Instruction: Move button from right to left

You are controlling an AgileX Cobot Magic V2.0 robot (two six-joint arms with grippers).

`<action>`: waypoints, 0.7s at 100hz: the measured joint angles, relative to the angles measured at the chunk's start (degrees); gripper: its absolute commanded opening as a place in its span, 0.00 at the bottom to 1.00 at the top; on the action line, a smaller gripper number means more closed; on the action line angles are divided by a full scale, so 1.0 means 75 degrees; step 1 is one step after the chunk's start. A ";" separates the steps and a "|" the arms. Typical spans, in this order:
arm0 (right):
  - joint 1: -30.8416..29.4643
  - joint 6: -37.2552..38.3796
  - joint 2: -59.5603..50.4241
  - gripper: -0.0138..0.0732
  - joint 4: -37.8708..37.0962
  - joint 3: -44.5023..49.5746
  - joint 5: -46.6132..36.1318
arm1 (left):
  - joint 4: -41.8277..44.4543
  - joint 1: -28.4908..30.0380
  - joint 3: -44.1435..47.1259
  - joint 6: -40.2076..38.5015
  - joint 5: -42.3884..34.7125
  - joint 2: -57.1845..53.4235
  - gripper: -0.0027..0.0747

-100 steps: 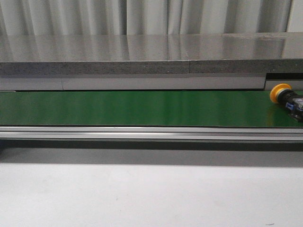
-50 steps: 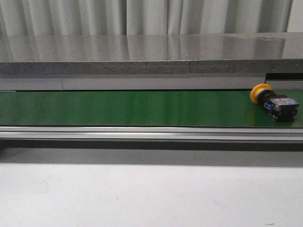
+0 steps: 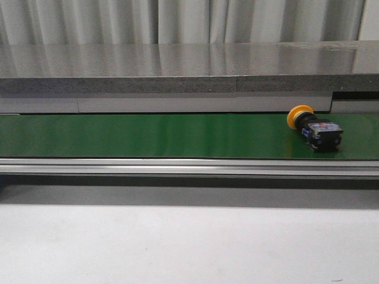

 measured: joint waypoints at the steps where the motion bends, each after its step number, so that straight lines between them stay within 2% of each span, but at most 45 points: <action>1: 0.0000 0.0000 -0.0029 0.08 0.0000 0.0017 0.0003 | 0.0000 0.0000 0.0000 0.0000 0.0000 0.0000 0.01; 28: 0.0000 0.0000 -0.1014 0.08 0.0000 0.0550 -0.0195 | 0.0000 0.0000 0.0000 0.0000 0.0000 0.0000 0.01; 70: 0.0000 0.0000 -0.1116 0.08 0.0000 0.0566 -0.0350 | 0.0000 0.0000 0.0000 0.0000 0.0000 0.0000 0.01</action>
